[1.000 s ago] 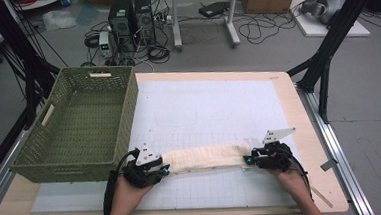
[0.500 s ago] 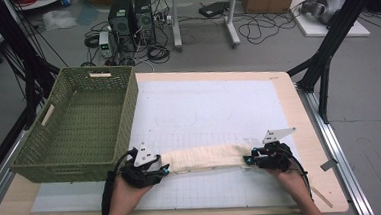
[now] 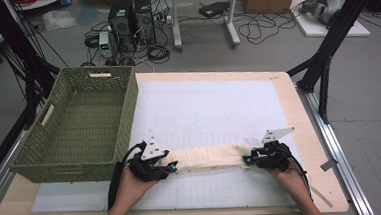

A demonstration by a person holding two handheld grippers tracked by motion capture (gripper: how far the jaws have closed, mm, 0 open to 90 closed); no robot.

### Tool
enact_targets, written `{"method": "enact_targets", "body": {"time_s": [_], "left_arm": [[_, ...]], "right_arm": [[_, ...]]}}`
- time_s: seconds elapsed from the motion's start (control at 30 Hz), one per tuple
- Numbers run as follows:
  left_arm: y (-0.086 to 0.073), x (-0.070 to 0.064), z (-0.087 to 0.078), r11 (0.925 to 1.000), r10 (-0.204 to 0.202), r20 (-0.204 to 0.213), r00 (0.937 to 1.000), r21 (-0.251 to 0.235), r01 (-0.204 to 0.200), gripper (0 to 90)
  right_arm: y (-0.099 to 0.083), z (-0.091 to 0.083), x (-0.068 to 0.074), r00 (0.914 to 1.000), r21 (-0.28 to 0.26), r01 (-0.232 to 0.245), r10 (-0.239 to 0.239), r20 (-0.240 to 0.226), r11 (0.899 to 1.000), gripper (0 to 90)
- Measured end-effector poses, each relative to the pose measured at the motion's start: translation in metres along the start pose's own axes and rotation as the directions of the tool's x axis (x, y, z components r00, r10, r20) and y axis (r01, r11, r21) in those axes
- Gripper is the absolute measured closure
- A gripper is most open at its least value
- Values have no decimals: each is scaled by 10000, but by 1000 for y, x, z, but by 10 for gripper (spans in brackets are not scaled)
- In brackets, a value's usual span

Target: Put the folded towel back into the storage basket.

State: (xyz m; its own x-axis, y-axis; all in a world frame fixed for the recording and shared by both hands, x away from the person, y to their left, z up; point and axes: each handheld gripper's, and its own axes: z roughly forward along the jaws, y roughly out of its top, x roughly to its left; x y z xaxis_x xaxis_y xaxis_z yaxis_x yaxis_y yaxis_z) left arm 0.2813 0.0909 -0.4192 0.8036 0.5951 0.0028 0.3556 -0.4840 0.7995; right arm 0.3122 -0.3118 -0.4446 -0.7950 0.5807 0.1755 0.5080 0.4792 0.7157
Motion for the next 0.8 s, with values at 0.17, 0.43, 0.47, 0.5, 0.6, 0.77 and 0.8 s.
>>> {"method": "enact_targets", "body": {"time_s": [0.17,0.43,0.47,0.5,0.6,0.77,0.8], "left_arm": [[5,3,10,9990,292,335,9990,335,-303,469],[16,2,27,9929,774,583,9953,861,-823,423],[17,2,29,9917,798,618,9949,963,-856,413],[16,2,30,9913,724,687,9950,1052,-794,401],[13,5,34,9858,624,786,9950,1510,-738,383],[6,8,33,9838,465,1100,9928,1671,-646,372],[5,9,32,9833,466,1218,9915,1693,-670,371]], "right_arm": [[0,0,0,10000,-4,20,-20,-8,10000,704],[0,0,-1,10000,-19,47,-47,-30,10000,699],[0,0,-1,10000,12,28,-28,-60,10000,700],[0,0,-1,10000,6,10,-10,-71,10000,700],[0,0,-2,10000,2,44,-44,-73,10000,699],[0,1,-2,9999,-24,-29,28,-108,10000,688],[0,2,-3,9999,-52,-10,10,-108,10000,685]]}}
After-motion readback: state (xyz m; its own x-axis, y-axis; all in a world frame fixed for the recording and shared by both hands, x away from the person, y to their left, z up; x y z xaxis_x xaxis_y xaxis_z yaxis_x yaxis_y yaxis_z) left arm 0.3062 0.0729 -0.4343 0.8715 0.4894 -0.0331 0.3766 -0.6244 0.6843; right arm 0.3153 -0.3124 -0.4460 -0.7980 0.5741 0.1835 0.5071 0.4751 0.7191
